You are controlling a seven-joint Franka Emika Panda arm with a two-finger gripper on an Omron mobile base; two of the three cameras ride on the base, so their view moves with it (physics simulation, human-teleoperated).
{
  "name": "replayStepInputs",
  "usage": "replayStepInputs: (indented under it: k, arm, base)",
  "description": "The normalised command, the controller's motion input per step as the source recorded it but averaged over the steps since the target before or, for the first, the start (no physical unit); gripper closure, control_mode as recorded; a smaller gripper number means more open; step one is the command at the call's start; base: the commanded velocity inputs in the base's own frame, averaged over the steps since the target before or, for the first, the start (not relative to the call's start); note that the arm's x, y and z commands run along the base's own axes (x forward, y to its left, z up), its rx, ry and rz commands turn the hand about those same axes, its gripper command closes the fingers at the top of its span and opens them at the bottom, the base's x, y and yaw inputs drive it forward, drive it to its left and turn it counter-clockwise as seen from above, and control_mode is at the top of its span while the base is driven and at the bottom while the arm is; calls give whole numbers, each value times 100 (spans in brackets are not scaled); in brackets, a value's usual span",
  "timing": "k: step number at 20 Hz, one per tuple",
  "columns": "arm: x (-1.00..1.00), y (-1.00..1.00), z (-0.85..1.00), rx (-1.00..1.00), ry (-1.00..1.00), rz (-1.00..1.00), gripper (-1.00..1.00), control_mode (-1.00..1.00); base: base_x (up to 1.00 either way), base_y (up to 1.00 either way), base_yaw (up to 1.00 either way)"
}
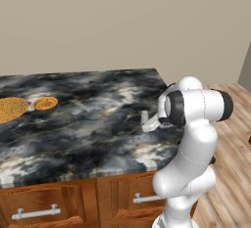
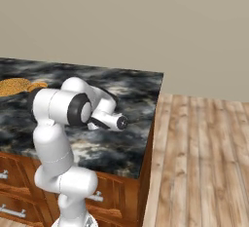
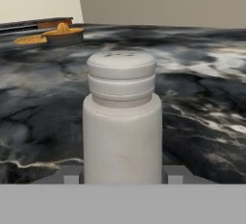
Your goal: Move the condiment bottle and shaker from the cabinet to the dining counter.
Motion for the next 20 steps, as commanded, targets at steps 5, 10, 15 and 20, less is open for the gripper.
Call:
replayStepInputs:
  k: [5,10,15,20]
  arm:
    - [22,0,-7,0,-2,0,-100,-100]
    - [9,0,-5,0,-1,0,-100,-100]
    - [0,0,0,1,0,0,-100,-100]
    - [-1,0,46,1,-1,0,-100,-100]
  base:
    - [0,0,0]
    - [0,0,0]
    - [0,0,0]
    - [0,0,0]
